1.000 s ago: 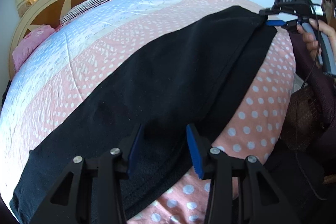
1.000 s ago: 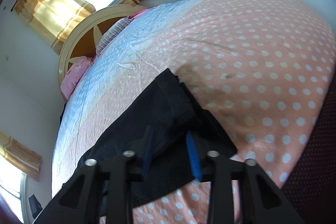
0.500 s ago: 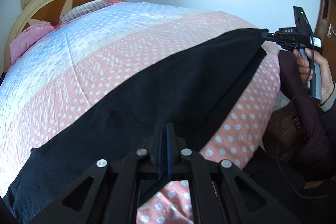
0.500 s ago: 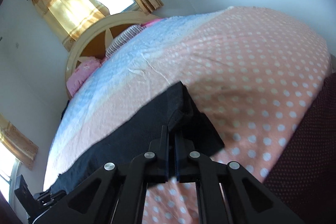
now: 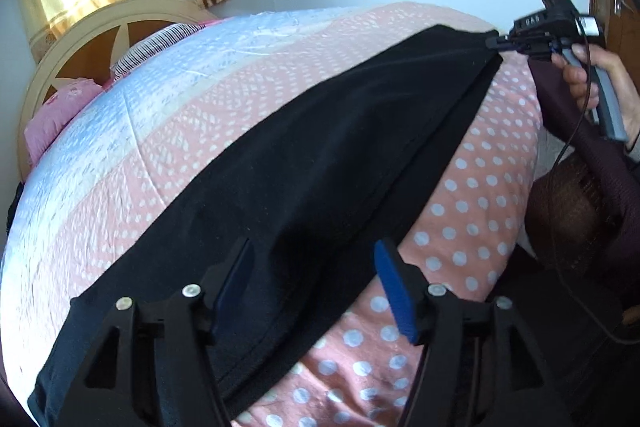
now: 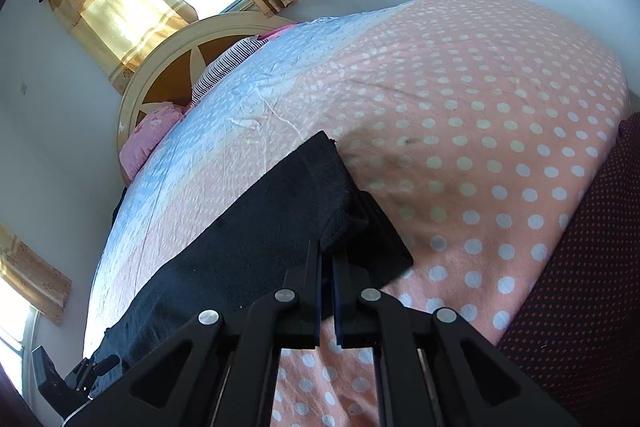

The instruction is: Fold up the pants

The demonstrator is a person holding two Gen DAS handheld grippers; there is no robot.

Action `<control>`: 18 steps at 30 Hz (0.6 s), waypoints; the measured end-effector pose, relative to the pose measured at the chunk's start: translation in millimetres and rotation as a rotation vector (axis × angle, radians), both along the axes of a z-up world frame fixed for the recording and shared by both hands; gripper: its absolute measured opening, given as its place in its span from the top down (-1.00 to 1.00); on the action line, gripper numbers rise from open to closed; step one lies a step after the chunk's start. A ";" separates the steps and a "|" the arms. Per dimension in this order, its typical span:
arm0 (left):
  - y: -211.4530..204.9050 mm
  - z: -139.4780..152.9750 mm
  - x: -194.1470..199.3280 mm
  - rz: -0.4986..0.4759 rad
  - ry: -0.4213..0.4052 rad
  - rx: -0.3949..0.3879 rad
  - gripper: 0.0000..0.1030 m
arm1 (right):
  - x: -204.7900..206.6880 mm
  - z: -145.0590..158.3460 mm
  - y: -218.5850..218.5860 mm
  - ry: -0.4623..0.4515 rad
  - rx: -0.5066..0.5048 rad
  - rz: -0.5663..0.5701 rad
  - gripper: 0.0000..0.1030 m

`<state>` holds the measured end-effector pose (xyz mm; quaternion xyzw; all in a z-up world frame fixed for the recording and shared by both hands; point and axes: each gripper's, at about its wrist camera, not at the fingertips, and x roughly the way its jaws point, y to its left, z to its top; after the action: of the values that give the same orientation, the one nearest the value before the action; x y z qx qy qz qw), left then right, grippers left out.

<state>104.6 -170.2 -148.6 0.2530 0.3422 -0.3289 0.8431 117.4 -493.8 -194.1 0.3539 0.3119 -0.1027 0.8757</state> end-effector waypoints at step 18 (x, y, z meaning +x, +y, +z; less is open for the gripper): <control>16.9 31.1 15.3 0.020 0.071 -0.083 0.87 | -15.8 14.4 -4.7 -0.039 -0.018 -0.011 0.92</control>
<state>119.9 -153.4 -117.5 0.2026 0.3604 -0.3430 0.8434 101.6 -498.5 -179.7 0.3498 0.2920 -0.1036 0.8841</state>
